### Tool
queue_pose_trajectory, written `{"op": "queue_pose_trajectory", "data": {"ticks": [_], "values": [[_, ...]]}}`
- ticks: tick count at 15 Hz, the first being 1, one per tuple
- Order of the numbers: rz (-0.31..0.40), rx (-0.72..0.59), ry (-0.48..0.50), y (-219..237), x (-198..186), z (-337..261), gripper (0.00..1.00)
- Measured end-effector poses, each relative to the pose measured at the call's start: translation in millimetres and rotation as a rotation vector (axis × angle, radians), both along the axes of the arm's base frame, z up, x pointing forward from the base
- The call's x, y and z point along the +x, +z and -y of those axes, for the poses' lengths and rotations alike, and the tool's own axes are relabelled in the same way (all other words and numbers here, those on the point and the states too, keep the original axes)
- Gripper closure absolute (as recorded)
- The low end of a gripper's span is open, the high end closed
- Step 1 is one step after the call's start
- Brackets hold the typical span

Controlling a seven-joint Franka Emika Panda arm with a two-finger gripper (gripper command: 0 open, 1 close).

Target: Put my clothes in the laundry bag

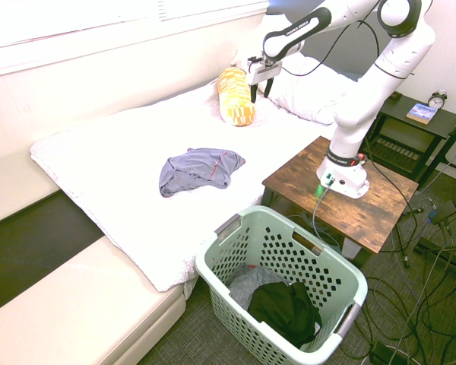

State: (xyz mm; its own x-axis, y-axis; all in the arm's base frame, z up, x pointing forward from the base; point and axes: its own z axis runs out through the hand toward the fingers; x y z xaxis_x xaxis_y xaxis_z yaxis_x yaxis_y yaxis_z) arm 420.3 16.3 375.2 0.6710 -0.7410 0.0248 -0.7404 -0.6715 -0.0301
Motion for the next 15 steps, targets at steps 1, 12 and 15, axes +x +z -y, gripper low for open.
{"op": "queue_pose_trajectory", "data": {"ticks": [1,12,15], "values": [[-0.001,0.000,0.002,-0.5,0.5,-0.1,0.00],[-0.030,0.074,0.138,-109.7,182.8,-41.6,0.00],[-0.090,0.113,0.178,-180.2,223.6,-50.4,0.00]]}}
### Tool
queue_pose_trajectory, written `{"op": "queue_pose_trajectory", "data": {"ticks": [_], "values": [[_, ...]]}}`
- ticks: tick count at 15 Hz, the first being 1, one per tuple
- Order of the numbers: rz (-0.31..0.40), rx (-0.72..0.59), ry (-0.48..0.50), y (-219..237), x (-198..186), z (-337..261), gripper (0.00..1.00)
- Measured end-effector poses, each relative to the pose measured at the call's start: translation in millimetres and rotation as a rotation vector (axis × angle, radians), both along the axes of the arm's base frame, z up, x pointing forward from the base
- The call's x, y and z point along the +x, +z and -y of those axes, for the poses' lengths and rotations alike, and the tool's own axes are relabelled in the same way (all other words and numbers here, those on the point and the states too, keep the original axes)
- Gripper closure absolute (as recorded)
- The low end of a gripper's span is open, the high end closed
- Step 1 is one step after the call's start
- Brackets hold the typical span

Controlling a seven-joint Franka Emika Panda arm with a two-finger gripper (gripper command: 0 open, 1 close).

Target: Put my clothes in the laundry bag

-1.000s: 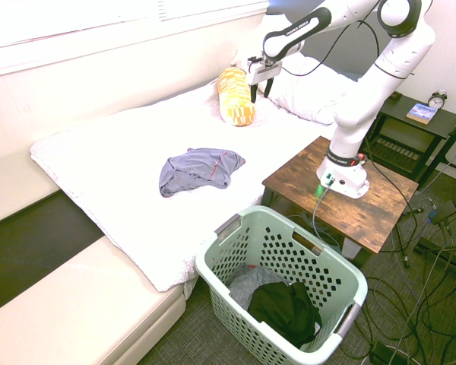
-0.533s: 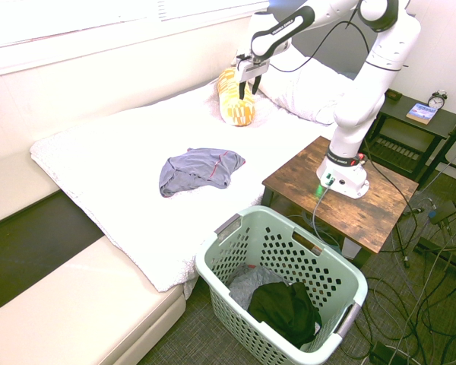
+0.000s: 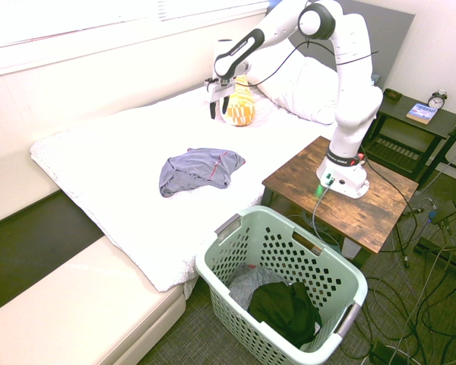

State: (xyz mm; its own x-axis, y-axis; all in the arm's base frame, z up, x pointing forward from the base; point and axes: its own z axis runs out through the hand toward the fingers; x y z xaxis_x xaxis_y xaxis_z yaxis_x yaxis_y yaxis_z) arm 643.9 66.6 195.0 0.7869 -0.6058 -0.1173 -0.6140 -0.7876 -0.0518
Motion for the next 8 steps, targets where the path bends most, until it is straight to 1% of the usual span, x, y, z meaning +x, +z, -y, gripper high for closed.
{"op": "queue_pose_trajectory", "data": {"ticks": [2,4,8], "values": [[-0.044,0.011,0.017,-44.3,18.6,-7.8,0.00],[-0.079,0.014,0.035,-84.2,23.5,-19.7,0.00],[-0.163,0.032,0.080,-145.9,0.5,-48.8,0.00]]}}
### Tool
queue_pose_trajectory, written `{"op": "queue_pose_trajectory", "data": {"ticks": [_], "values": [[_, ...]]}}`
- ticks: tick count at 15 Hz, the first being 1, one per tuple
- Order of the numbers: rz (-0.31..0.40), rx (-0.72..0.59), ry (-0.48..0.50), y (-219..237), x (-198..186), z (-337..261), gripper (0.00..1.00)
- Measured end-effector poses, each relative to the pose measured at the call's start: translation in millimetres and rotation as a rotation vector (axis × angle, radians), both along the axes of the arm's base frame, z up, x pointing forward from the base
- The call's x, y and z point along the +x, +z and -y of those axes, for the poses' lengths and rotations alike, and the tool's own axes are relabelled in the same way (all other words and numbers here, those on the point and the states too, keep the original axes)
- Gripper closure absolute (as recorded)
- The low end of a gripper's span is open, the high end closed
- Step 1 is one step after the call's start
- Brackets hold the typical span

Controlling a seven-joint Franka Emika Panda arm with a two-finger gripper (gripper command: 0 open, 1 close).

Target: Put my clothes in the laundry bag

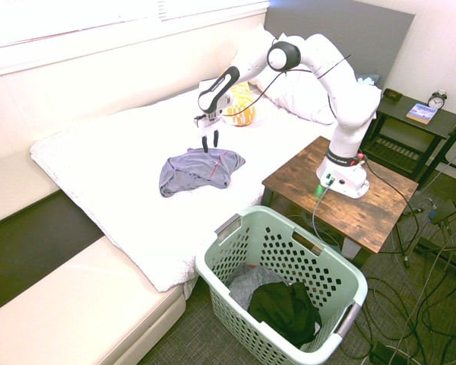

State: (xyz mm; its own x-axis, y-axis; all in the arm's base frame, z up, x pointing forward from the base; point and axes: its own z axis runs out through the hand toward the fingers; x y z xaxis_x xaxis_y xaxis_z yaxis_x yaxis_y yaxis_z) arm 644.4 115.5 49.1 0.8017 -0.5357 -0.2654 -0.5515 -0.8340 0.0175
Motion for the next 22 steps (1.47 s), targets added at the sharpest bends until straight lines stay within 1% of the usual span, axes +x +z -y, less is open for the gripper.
{"op": "queue_pose_trajectory", "data": {"ticks": [2,5,7,9,10,22], "values": [[-0.031,0.004,0.030,-21.0,-14.2,-11.6,0.00],[-0.056,-0.004,0.088,-51.7,-37.8,-23.4,0.00],[-0.045,-0.033,0.134,-73.6,-55.3,-25.6,0.00],[-0.038,-0.053,0.164,-85.5,-68.1,-30.4,0.00],[-0.035,-0.056,0.170,-87.3,-71.1,-32.7,1.00],[-0.028,-0.054,0.176,-86.3,-69.0,-20.2,1.00]]}}
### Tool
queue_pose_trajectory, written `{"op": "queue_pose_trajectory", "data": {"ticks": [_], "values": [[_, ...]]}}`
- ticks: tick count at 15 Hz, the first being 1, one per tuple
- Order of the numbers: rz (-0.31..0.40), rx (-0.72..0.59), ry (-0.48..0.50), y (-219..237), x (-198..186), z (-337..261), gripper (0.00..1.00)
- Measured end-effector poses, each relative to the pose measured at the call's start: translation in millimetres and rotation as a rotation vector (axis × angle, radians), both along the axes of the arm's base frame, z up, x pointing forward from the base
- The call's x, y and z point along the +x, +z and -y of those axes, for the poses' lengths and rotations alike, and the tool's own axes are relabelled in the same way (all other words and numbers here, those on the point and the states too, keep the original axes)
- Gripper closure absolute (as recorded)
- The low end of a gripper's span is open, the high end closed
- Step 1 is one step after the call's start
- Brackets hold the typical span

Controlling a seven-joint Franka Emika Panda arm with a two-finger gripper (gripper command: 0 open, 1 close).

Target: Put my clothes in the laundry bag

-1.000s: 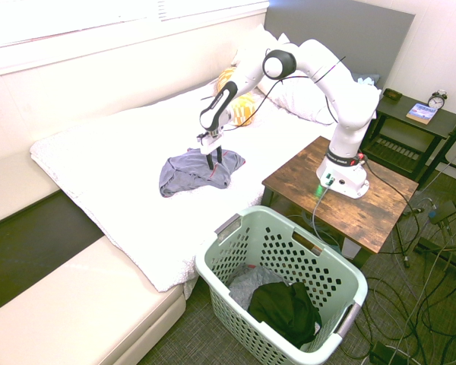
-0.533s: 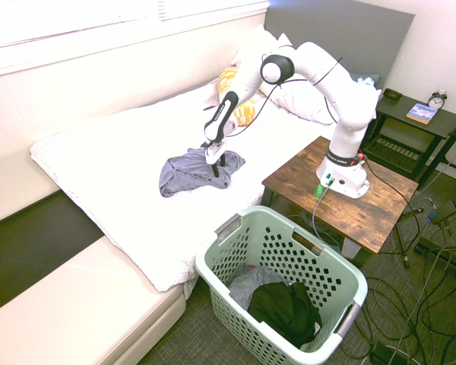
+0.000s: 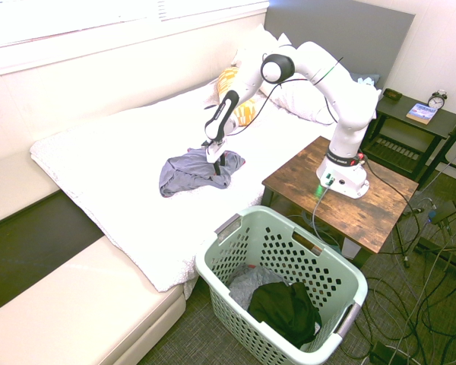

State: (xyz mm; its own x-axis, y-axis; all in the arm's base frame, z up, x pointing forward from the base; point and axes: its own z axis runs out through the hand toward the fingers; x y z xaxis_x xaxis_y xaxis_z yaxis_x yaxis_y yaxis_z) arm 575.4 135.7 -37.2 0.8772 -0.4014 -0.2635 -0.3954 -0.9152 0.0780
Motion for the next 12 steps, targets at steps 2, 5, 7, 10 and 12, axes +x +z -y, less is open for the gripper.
{"op": "queue_pose_trajectory", "data": {"ticks": [2,5,7,10,12], "values": [[-0.003,0.001,-0.002,-0.8,-1.0,3.3,1.00],[-0.009,0.010,-0.005,-1.7,-2.4,7.4,1.00],[-0.010,0.015,-0.010,-1.6,-1.5,11.7,1.00],[-0.012,0.019,-0.027,1.0,1.2,18.6,1.00],[-0.012,0.024,-0.034,5.7,3.6,18.9,1.00]]}}
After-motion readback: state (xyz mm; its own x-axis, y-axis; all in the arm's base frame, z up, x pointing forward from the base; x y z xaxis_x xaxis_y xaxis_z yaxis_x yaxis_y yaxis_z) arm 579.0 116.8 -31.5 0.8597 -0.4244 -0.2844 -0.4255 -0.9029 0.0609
